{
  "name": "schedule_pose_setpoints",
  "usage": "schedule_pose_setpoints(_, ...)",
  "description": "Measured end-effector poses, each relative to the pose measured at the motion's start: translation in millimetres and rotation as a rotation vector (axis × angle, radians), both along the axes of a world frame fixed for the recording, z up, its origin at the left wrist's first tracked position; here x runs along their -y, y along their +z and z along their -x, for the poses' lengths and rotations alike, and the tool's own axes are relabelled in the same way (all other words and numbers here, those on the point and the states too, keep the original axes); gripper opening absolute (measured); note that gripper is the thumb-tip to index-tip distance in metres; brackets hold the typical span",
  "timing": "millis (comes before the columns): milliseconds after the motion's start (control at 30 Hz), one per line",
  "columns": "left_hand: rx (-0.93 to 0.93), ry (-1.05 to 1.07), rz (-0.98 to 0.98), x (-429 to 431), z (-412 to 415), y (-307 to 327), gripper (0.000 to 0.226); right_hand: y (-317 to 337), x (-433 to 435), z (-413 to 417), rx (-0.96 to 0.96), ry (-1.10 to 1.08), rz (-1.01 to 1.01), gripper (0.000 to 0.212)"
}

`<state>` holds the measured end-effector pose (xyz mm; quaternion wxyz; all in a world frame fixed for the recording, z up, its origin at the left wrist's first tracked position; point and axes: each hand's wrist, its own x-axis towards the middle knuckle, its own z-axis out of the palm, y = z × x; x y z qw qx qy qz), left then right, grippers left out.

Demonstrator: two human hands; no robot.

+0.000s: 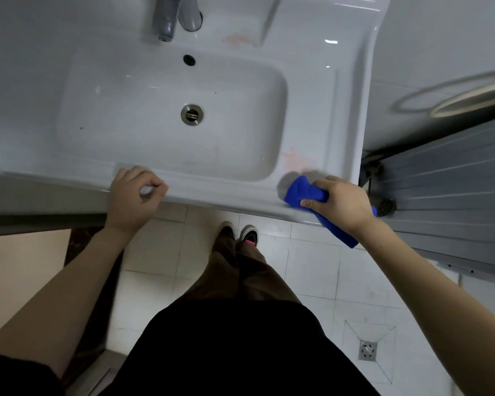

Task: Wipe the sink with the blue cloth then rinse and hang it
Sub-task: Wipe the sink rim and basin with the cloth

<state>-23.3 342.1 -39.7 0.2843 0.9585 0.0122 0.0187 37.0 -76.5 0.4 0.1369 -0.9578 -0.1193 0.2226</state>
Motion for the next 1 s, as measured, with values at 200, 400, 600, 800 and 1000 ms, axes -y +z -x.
schedule_pose_setpoints(200, 0.033, 0.007, 0.006, 2.3, 4.7, -0.4, 0.019, 1.0, -3.2, 0.7, -0.021, -0.033, 0.001, 0.030)
schedule_pose_setpoints(400, 0.050, 0.013, 0.009, 3.2, 4.5, 1.0, 0.018, -10.4, -80.3, -13.6, -0.179, 0.002, -0.217, 0.031)
schedule_pose_setpoints(600, -0.017, -0.041, -0.014, -3.2, 1.0, 5.2, 0.025, -0.3, -49.3, -17.9, -0.154, 0.164, -0.069, 0.036)
schedule_pose_setpoints(800, -0.049, 0.058, -0.115, 19.0, -8.5, 16.8, 0.031, 11.7, 27.7, -22.0, 0.000, 0.361, 0.147, 0.043)
schedule_pose_setpoints(1000, -0.123, 0.029, 0.139, 171.5, -10.6, 28.7, 0.030, 15.2, 32.6, -22.7, 0.031, 0.388, 0.160, 0.041)
